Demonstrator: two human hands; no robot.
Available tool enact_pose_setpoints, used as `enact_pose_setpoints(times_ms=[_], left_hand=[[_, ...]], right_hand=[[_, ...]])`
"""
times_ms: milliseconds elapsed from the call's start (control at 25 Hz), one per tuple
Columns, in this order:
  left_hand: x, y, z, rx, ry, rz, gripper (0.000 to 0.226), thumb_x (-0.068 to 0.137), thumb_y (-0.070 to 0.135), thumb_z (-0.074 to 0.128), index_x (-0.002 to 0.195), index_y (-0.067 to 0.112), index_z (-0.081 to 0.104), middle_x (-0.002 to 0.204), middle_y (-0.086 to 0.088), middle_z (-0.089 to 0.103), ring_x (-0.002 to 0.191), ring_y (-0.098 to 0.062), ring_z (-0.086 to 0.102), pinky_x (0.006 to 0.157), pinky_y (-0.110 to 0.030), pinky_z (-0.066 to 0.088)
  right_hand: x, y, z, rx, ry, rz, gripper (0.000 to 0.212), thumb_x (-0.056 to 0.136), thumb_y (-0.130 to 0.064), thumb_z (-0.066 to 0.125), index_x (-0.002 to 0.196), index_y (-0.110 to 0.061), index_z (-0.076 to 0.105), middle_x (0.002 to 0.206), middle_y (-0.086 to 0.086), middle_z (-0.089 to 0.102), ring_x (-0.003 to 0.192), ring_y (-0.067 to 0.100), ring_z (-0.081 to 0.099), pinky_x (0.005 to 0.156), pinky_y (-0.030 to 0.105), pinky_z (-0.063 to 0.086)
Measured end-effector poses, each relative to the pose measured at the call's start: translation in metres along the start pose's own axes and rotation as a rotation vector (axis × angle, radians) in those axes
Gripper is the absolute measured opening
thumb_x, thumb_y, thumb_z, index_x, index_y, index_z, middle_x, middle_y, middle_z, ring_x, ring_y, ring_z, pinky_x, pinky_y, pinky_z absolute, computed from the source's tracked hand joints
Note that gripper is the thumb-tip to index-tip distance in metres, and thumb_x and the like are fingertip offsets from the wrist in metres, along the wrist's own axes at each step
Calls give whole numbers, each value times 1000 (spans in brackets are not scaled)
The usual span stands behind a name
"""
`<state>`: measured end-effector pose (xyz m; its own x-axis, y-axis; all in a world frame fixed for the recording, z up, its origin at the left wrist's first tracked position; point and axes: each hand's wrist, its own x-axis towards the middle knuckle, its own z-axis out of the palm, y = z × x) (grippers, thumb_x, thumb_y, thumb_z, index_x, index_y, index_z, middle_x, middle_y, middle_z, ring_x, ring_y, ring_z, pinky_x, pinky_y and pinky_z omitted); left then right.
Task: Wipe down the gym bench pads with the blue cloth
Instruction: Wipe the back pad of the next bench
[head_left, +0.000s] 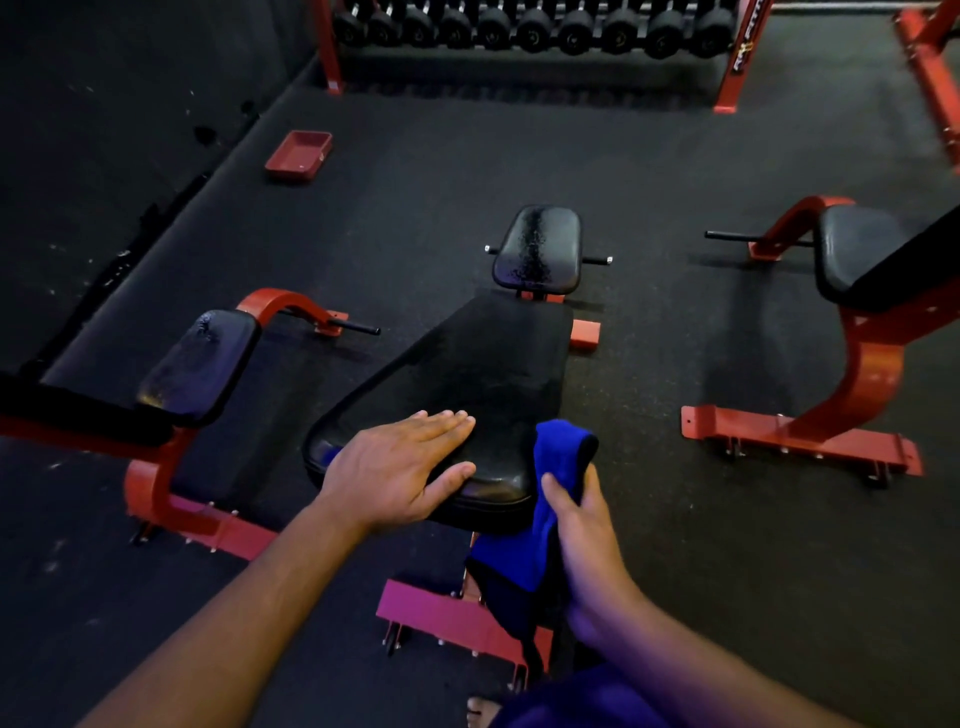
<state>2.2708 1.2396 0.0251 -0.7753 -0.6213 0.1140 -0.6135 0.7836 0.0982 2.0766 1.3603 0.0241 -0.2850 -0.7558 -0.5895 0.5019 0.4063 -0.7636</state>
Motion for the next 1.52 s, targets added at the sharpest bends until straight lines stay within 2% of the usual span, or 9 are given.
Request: enact_pose_setpoints(times_ms=[360,520,640,720,800,880,1000,1200,1520], left_hand=[[0,0,-1,3,11,-6,68,107,57,19,140,15,62,139,-1,64,128,-12,60,109,-32,45],[-1,0,-2,-42,-7,-43,67,106,60,22,142,18,60,142,1,62,133,-11,56,111,-36,48],[-6,6,-2,0,52,-144,69,105,61,21,141,16,61,142,-2,62,134,-14,55,116,-43,42],[-15,13,4,41,141,-275,64,107,53,23,141,13,61,143,-4,61,137,-17,53,122,-47,30],[-22,17,9,47,210,-381,56,107,42,29,141,11,60,145,-6,59,140,-18,51,124,-50,25],[-24,15,11,48,208,-431,52,105,35,34,142,8,59,147,-7,57,141,-19,50,123,-52,25],[-21,2,5,-1,131,-465,54,101,33,34,143,8,57,147,-9,57,139,-21,52,119,-44,36],[-19,-4,-1,-40,101,-457,54,101,33,32,141,10,60,143,-6,61,136,-19,55,115,-42,43],[-20,-3,-1,-46,119,-474,53,101,34,31,139,14,62,141,-1,63,135,-13,54,117,-36,34]], right_hand=[[152,-10,-3,-81,85,-56,29,102,-13,46,127,-28,52,127,7,64,109,22,63,105,46,46],[198,-27,-11,-387,36,-63,27,102,-15,48,123,-30,54,127,8,64,100,19,62,94,36,49],[170,-50,-21,-629,-77,-208,24,101,-17,50,118,-34,55,132,1,62,110,14,60,95,31,44],[126,-73,-29,-830,-228,-487,37,98,-12,55,131,-28,52,146,-5,50,132,10,47,112,30,35],[73,-80,-28,-1028,-540,-763,50,90,-4,57,135,-24,51,156,-8,34,145,4,28,121,25,18],[30,-64,-23,-1294,-829,-890,66,78,-20,49,143,-34,43,161,-16,20,150,6,14,123,30,8],[21,-39,-9,-1495,-796,-997,74,71,-38,48,143,-45,33,161,-18,19,149,14,18,121,46,12],[82,-49,14,-1263,-596,-813,56,78,-41,50,129,-19,60,134,-1,60,122,19,55,106,39,42],[204,-72,27,-1457,-411,-409,44,95,-22,53,138,-12,51,140,14,54,128,29,50,98,27,33]])
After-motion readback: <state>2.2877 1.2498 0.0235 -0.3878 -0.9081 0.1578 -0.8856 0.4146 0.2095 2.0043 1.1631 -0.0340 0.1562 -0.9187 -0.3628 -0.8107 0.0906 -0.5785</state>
